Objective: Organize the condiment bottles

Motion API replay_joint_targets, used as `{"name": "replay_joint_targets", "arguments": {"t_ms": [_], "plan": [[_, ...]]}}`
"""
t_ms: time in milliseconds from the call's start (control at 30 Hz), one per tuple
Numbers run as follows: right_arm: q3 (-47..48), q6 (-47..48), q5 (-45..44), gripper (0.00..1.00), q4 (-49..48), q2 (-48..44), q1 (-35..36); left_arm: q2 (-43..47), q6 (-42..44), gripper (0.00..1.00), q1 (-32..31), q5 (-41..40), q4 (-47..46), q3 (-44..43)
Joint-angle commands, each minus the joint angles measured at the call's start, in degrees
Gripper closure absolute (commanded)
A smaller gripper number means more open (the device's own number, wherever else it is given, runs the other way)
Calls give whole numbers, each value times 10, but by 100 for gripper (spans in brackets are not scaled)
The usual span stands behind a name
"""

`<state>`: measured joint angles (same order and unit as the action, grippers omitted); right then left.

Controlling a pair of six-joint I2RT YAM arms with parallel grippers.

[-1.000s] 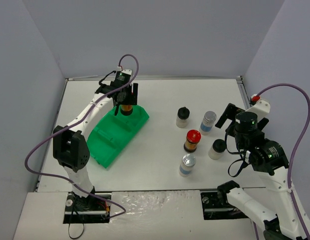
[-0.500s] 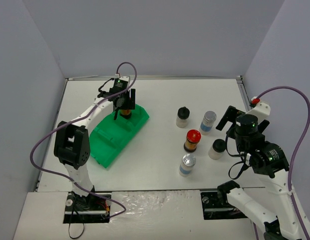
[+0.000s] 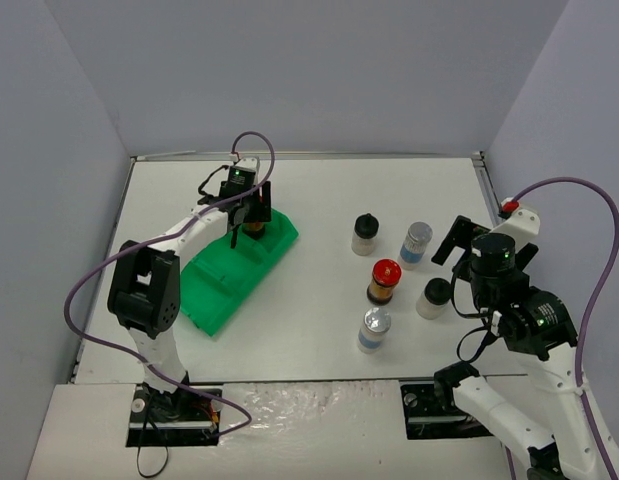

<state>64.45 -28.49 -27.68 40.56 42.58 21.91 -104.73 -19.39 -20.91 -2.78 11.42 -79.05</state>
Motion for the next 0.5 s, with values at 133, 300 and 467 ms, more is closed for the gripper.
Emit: {"name": "replay_joint_targets", "arguments": {"t_ms": [133,300,467], "plan": [[-5,2,-4,0,-21,0,5,42,-10,65,3,-38,-17,-17],[-3,2,-3,0,-21,1,5,59,-16,33,3,-63,3,-15],[-4,0,-1,0,-21,5,5,73,-15,14,2,-80,22,-16]]}}
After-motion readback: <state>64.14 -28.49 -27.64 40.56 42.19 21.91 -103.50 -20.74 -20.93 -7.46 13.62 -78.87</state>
